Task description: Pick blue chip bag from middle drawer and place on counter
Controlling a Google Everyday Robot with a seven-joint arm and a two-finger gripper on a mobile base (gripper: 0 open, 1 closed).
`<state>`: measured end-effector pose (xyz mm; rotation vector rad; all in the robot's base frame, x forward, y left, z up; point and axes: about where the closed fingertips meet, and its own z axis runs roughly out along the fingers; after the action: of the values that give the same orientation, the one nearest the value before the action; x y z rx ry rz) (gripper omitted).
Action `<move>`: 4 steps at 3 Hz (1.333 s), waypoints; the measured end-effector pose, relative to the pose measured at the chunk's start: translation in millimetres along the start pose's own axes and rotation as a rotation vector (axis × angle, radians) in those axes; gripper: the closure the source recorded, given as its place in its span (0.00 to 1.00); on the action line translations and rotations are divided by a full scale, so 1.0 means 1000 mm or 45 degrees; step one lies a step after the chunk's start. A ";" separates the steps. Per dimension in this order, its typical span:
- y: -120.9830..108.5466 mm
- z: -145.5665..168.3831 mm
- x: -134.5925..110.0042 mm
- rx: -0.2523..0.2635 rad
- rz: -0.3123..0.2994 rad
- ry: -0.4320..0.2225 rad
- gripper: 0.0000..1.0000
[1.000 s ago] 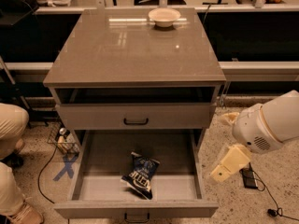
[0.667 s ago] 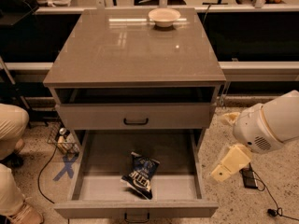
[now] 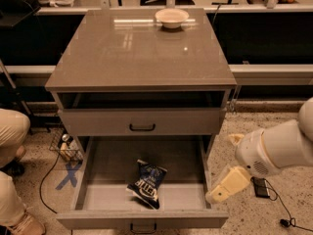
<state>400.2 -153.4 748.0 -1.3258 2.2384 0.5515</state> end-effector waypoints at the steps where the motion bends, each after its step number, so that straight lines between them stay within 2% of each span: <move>1: 0.002 0.044 0.020 0.060 0.071 0.007 0.00; 2: 0.005 0.093 0.028 0.097 0.205 -0.005 0.00; 3: -0.007 0.134 0.033 0.157 0.360 -0.047 0.00; 4: -0.029 0.163 0.038 0.245 0.503 -0.121 0.00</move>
Offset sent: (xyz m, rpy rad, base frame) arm 0.0475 0.0509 -0.1414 0.0377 -0.0297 -0.4347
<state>442.1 -102.0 591.6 -0.7501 2.4142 0.5046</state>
